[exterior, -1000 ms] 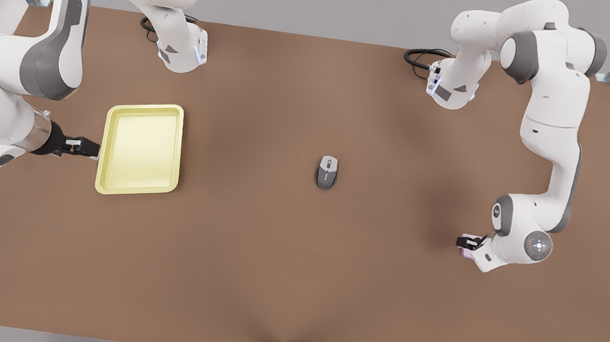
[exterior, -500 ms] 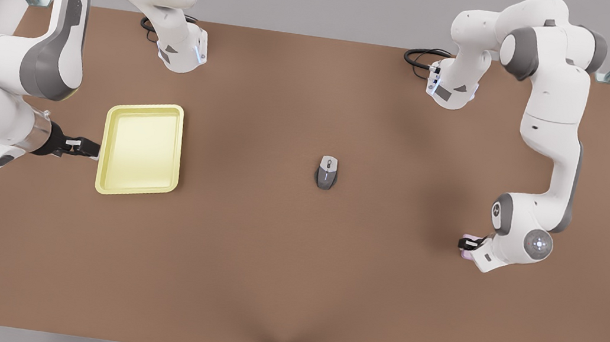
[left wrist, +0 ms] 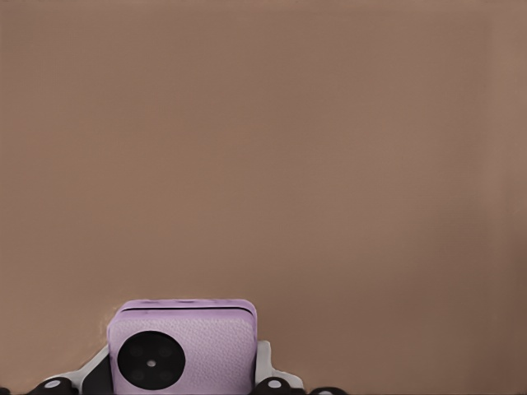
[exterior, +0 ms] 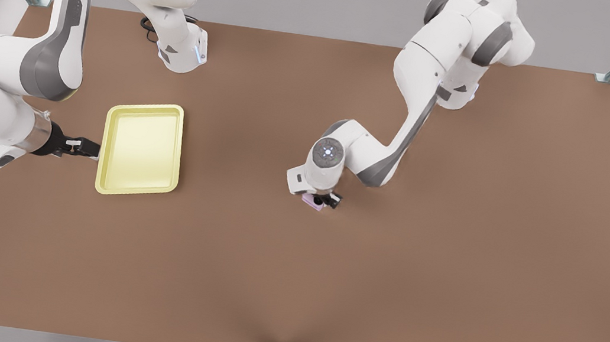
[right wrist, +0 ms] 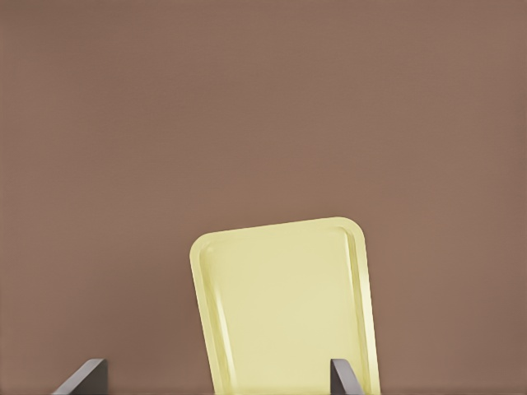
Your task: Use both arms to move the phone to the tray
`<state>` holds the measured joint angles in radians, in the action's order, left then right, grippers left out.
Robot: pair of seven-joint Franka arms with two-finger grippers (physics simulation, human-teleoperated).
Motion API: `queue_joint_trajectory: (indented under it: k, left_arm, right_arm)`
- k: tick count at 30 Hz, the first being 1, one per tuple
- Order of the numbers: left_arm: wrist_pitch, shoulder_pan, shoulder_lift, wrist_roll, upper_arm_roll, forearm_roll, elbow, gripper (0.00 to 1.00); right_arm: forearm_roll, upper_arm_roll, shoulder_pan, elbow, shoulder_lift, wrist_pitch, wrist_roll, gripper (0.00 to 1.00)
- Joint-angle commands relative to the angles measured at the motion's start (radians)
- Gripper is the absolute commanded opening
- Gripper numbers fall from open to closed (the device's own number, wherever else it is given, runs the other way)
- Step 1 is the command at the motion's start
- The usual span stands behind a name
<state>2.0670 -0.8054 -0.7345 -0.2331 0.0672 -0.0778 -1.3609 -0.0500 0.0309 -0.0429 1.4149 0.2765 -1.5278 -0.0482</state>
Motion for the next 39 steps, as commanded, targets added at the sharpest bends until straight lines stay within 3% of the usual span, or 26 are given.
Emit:
queue_joint_trajectory:
  k: [1, 9, 15, 18, 19, 20, 24, 27, 29, 31, 32, 33, 35, 36, 39]
  left_arm:
    - [-0.125, -0.046, -0.040, -0.937, 0.002, -0.042, 0.078, 0.79]
    - [-0.088, -0.106, -0.258, -1.032, 0.008, -0.071, 0.301, 0.80]
    - [0.059, -0.127, -0.342, -1.037, 0.006, -0.073, 0.339, 0.80]
    - [0.067, -0.135, -0.345, -0.798, 0.002, -0.065, 0.339, 0.80]
    - [0.065, -0.141, -0.345, -0.736, 0.002, -0.065, 0.339, 0.81]
    - [0.067, -0.141, -0.345, -0.727, 0.003, -0.065, 0.339, 1.00]
    - [0.030, -0.132, -0.309, -0.735, 0.002, -0.065, 0.339, 1.00]
    - [-0.303, 0.003, -0.094, -0.645, -0.007, -0.071, 0.336, 1.00]
    - [-0.642, 0.236, 0.118, -0.065, 0.017, -0.062, 0.336, 1.00]
    - [-0.781, 0.325, 0.211, 0.307, 0.201, -0.059, 0.336, 1.00]
    - [-0.806, 0.327, 0.230, 0.347, 0.252, -0.057, 0.336, 1.00]
    - [-0.808, 0.373, 0.259, 0.366, 0.237, -0.037, 0.324, 1.00]
    - [-0.541, 0.491, 0.562, 0.380, 0.051, 0.087, -0.128, 1.00]
    - [-0.504, 0.500, 0.633, 0.380, 0.051, 0.079, -0.205, 1.00]
    - [-0.668, 0.489, 0.612, 0.374, 0.057, 0.056, -0.152, 1.00]
  right_arm:
    - [-0.001, 0.001, 0.000, -0.001, 0.000, 0.000, 0.002, 1.00]
    - [-0.004, 0.001, -0.015, -0.005, 0.026, 0.000, -0.004, 1.00]
    - [-0.010, 0.000, -0.023, -0.014, 0.044, 0.000, -0.007, 1.00]
    - [-0.013, 0.000, -0.022, -0.033, 0.055, 0.008, -0.005, 1.00]
    - [-0.013, 0.003, -0.020, -0.033, 0.055, 0.008, -0.001, 1.00]
    - [-0.013, 0.003, -0.018, -0.033, 0.055, 0.008, 0.001, 1.00]
    - [-0.013, 0.003, -0.015, -0.033, 0.055, 0.008, 0.004, 1.00]
    - [-0.044, 0.027, -0.003, -0.074, 0.055, 0.000, 0.030, 1.00]
    - [-0.048, 0.078, 0.023, -0.136, 0.075, -0.002, 0.252, 1.00]
    - [-0.071, 0.124, 0.072, -0.137, 0.090, -0.041, 0.366, 1.00]
    - [-0.071, 0.124, 0.107, -0.136, 0.098, -0.074, 0.427, 1.00]
    - [-0.073, 0.124, 0.146, -0.136, 0.127, -0.081, 0.452, 1.00]
    - [-0.039, 0.123, 0.280, -0.133, 0.223, -0.172, 0.452, 1.00]
    - [-0.019, 0.123, 0.323, -0.131, 0.246, -0.175, 0.453, 1.00]
    - [0.002, 0.123, 0.429, -0.084, 0.309, -0.272, 0.556, 1.00]
